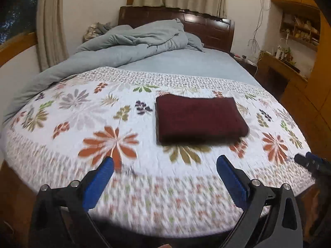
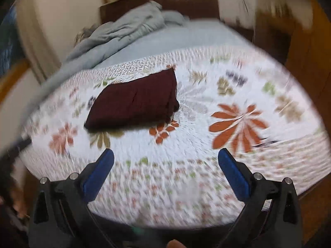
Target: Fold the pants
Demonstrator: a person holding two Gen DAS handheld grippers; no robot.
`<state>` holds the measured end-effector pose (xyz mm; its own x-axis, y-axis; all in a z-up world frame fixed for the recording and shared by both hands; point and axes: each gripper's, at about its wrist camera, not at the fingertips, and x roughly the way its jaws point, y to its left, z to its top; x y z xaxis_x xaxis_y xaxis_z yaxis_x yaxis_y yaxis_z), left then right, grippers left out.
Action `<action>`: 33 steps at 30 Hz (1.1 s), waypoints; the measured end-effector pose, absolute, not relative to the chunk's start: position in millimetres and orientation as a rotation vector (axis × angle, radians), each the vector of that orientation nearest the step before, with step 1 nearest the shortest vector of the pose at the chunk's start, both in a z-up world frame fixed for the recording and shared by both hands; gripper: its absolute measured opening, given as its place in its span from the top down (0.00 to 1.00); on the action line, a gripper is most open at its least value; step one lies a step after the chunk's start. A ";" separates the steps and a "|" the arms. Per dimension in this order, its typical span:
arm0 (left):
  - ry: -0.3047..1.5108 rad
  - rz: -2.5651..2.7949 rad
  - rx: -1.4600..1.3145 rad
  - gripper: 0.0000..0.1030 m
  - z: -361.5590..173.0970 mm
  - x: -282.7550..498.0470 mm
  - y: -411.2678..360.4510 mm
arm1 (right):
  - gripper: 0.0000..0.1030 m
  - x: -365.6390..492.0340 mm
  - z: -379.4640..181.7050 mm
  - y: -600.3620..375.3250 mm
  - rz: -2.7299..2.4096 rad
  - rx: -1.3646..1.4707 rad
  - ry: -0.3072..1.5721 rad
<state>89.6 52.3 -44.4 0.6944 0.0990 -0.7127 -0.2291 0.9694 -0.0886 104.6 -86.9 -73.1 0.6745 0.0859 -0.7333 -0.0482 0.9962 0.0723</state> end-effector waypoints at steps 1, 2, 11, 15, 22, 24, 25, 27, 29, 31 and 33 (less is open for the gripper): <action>0.781 0.179 -0.179 0.04 -37.6 78.8 49.4 | 0.03 86.0 -66.9 -74.4 0.067 0.006 0.818; 0.782 0.173 -0.191 0.04 -30.4 67.1 43.5 | 0.03 65.3 -57.5 -69.7 0.073 -0.006 0.816; 0.739 0.173 -0.187 0.04 16.0 -10.6 18.5 | 0.03 -5.0 3.3 -32.2 0.077 -0.104 0.750; 0.723 0.167 -0.185 0.04 25.5 -24.2 16.1 | 0.03 -26.5 25.9 -34.1 0.081 -0.077 0.689; 0.757 0.115 -0.169 0.04 13.8 -17.3 6.5 | 0.03 -29.4 29.4 -36.4 0.084 -0.076 0.672; 0.764 0.125 -0.152 0.04 11.2 -14.6 3.6 | 0.03 -29.0 29.0 -37.3 0.084 -0.079 0.669; 0.770 0.129 -0.143 0.04 9.9 -12.8 2.1 | 0.03 -27.5 28.0 -37.0 0.081 -0.087 0.667; 0.776 0.142 -0.136 0.04 7.5 -10.3 0.3 | 0.03 -26.4 26.9 -37.3 0.081 -0.093 0.666; 0.780 0.146 -0.138 0.04 5.1 -8.1 -0.1 | 0.03 -24.1 25.8 -38.3 0.085 -0.088 0.666; 0.783 0.146 -0.139 0.04 4.0 -6.7 -0.9 | 0.03 -22.5 24.6 -39.7 0.088 -0.086 0.665; 0.787 0.148 -0.130 0.04 3.0 -6.0 -2.5 | 0.03 -21.0 23.9 -40.9 0.086 -0.084 0.666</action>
